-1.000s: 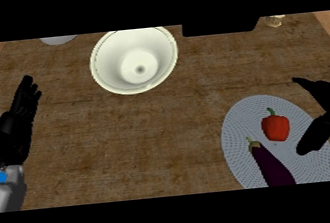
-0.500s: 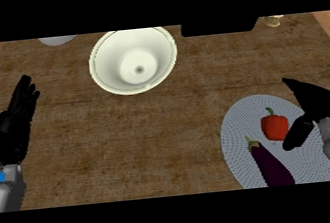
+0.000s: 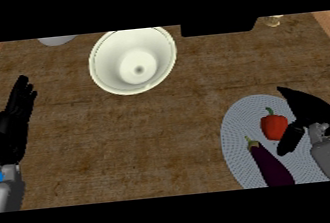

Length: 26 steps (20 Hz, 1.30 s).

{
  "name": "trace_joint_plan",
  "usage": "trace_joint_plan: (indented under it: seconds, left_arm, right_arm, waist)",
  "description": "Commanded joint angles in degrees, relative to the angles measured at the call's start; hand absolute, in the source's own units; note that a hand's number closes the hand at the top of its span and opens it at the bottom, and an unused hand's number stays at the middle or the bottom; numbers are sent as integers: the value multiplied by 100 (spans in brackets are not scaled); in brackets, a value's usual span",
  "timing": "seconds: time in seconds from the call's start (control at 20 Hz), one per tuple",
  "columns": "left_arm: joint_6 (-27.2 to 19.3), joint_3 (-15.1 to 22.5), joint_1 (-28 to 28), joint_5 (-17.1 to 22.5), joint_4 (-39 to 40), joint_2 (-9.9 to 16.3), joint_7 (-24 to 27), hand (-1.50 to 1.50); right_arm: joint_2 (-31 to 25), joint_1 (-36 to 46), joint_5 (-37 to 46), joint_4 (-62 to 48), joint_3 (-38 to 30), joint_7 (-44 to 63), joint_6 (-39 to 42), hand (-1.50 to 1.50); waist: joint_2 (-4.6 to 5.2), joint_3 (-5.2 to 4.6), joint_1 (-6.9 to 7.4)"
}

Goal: Pick the bell pepper from the placemat and place it in the bowl

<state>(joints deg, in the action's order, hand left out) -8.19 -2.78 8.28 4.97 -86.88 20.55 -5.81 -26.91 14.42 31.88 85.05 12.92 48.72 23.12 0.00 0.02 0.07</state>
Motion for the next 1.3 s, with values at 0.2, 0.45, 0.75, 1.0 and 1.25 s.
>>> trace_joint_plan:
  seconds: [0.2,0.45,0.75,1.0,1.25]
  left_arm:
    - [-7,-2,-200,-282,-730,-267,-454,0]
    - [127,-110,391,-457,195,-433,-136,0]
    - [494,-379,-87,-214,-185,-226,-157,0]
    - [368,-300,164,-343,-300,-368,-434,0]
    - [170,-145,-116,-672,-76,-709,52,0]
  right_arm:
    - [604,-23,718,-493,-87,-226,-266,-150]
    - [583,-16,718,-736,-463,-609,-79,-150]
    - [686,305,781,-1697,-538,-1628,-335,150]
    - [806,484,1207,-2375,-493,-2023,-834,150]
    - [784,632,1534,-2636,-707,-2152,-1385,150]
  waist:
    - [-4,0,23]
    - [2,-2,-17]
    - [3,-1,21]
    - [12,1,30]
    - [10,0,26]
